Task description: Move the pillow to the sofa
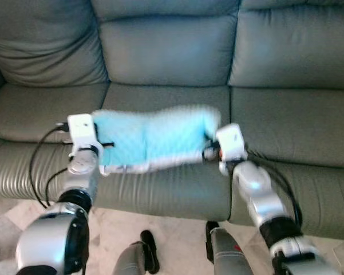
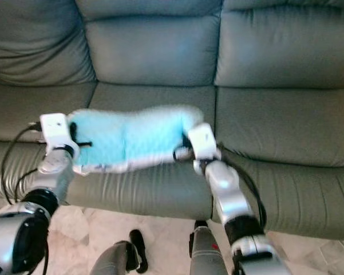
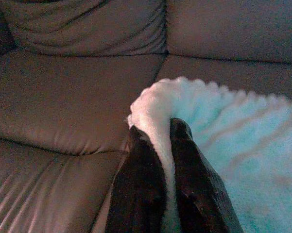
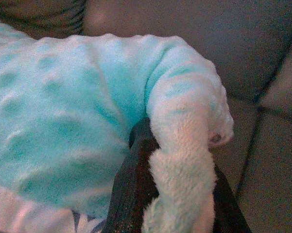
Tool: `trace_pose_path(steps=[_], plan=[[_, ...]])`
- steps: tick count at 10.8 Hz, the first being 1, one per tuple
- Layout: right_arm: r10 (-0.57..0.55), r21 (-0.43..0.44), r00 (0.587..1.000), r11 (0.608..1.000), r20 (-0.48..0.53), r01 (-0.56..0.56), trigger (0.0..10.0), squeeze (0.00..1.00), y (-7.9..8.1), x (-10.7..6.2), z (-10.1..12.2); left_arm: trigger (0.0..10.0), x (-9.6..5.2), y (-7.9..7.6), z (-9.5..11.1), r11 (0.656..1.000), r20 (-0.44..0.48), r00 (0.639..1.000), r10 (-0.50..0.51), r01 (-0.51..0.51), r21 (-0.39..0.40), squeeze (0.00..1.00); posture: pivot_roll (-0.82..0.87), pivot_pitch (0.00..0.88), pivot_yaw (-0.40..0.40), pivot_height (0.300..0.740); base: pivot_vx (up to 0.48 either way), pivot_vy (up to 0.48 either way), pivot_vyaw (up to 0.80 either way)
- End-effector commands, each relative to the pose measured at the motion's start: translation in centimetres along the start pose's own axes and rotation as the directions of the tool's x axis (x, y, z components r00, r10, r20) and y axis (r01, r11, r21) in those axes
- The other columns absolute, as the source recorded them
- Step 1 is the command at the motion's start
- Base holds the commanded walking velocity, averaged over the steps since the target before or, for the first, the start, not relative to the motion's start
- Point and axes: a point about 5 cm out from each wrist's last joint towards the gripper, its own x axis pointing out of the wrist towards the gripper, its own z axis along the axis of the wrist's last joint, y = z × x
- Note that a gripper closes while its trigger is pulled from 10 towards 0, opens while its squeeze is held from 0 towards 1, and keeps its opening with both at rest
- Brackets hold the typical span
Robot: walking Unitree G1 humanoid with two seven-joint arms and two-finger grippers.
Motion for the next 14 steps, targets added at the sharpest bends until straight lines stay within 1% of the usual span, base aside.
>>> trace_pose_path(steps=[1,2,3,4,7,8,9,10,12,14], plan=[[-0.016,-0.012,1.0,1.0,-0.011,0.016,10.0,0.0,0.6,-0.3,-0.9,10.0,-0.4,1.4,-1.4,0.998,-0.051,0.997,0.055,-0.056,-0.017,0.0,-0.32,0.442,0.135,0.74,0.0,0.0,0.0],[-0.034,-0.034,0.999,0.999,-0.003,0.034,10.0,0.0,0.7,-0.4,-1.0,10.0,-0.5,1.4,-1.7,0.998,-0.063,0.996,0.061,-0.062,-0.02,0.3,-0.33,0.441,0.135,0.74,0.0,0.0,0.0],[-0.042,-0.006,0.999,0.999,-0.031,0.042,10.0,0.0,0.7,-0.7,-2.0,10.0,-0.7,1.1,-2.1,0.998,-0.078,0.995,0.055,-0.058,-0.03,1.0,-0.33,0.442,0.135,0.74,0.0,0.0,0.0],[-0.036,0.021,0.999,0.999,-0.038,0.036,10.0,1.0,1.0,-1.1,-2.6,10.0,-0.9,1.0,-2.6,0.997,-0.099,0.993,0.059,-0.062,-0.033,1.0,-0.33,0.442,0.135,0.74,0.0,0.0,0.0],[-0.034,0.02,0.999,0.999,-0.037,0.035,10.0,1.0,1.8,-1.2,-3.1,10.0,-1.3,1.1,-3.5,0.997,-0.128,0.989,0.08,-0.079,0.012,1.0,-0.34,0.449,0.133,0.74,0.0,0.0,0.0],[-0.036,0.024,0.999,0.999,-0.04,0.037,10.0,1.0,1.8,-1.3,-3.2,10.0,-1.4,1.2,-3.7,0.996,-0.13,0.988,0.086,-0.084,0.024,1.0,-0.34,0.449,0.133,0.74,0.0,0.0,0.0],[-0.038,0.031,0.998,0.999,-0.044,0.039,10.0,1.0,1.7,-1.4,-3.3,10.0,-1.5,1.3,-3.9,0.995,-0.134,0.986,0.094,-0.09,0.036,1.0,-0.34,0.449,0.133,0.74,0.0,0.0,0.0],[-0.015,0.055,0.998,0.998,-0.054,0.018,10.0,1.0,2.1,-1.6,-3.7,10.0,-1.6,1.6,-4.0,0.994,-0.137,0.985,0.103,-0.098,0.043,1.0,-0.33,0.451,0.139,0.74,0.0,0.0,0.0],[0.037,0.079,0.998,0.996,-0.058,-0.033,10.0,1.0,2.8,-2.2,-4.2,10.0,-1.6,2.0,-4.0,0.994,-0.127,0.986,0.113,-0.11,0.028,1.0,-0.32,0.441,0.14,0.74,0.0,0.0,0.0],[0.078,0.104,0.996,0.992,-0.053,-0.073,10.0,1.0,3.1,-2.6,-4.4,10.0,-1.6,2.7,-3.8,0.992,-0.102,0.988,0.118,-0.122,-0.032,1.0,-0.31,0.417,0.145,0.74,0.0,0.0,0.0]])
